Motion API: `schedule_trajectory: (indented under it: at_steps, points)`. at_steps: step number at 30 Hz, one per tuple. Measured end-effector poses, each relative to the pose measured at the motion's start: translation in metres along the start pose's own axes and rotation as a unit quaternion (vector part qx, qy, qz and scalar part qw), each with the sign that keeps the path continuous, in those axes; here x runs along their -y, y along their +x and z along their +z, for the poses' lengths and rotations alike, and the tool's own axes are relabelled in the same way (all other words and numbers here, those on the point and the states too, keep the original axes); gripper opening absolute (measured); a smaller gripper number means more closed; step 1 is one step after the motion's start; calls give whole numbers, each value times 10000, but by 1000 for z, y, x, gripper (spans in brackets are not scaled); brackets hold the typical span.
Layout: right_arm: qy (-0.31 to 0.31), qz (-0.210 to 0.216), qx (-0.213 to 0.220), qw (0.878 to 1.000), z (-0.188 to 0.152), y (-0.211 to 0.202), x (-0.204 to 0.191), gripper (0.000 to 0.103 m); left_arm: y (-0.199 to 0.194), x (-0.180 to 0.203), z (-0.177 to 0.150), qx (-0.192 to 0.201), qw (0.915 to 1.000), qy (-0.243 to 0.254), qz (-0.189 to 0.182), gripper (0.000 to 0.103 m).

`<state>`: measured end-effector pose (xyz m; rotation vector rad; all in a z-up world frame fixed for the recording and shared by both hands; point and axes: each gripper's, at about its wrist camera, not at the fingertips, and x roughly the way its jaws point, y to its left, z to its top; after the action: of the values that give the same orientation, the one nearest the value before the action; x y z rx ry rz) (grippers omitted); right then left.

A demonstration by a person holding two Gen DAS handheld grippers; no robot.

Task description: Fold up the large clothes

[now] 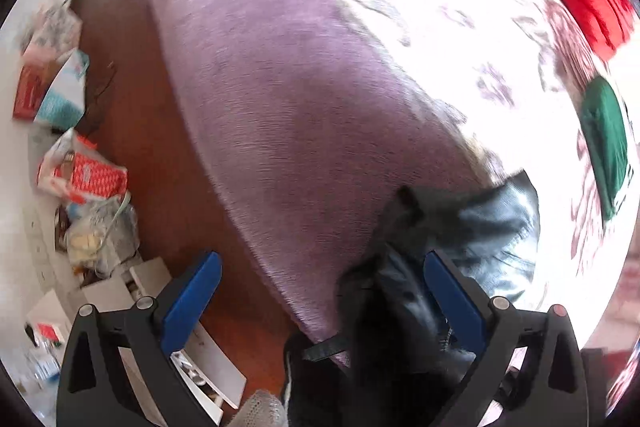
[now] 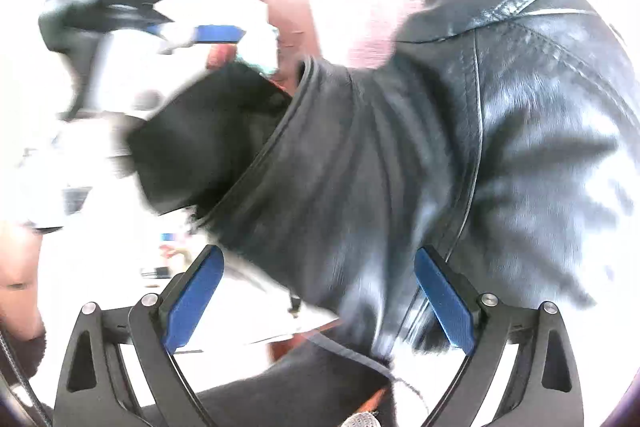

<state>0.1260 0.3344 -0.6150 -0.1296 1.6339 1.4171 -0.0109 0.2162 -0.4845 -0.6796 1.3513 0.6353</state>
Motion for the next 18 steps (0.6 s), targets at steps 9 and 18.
schedule_trajectory:
  at_steps: [9,18]
  points:
    - [1583,-274,345,9864,20,-87,152,98,98,10,-69,-879,9934,572,467,103]
    - [1329,1944,-1044,9662,75,-6,242,98,114,-23,-75,-868,9961,113,67,103]
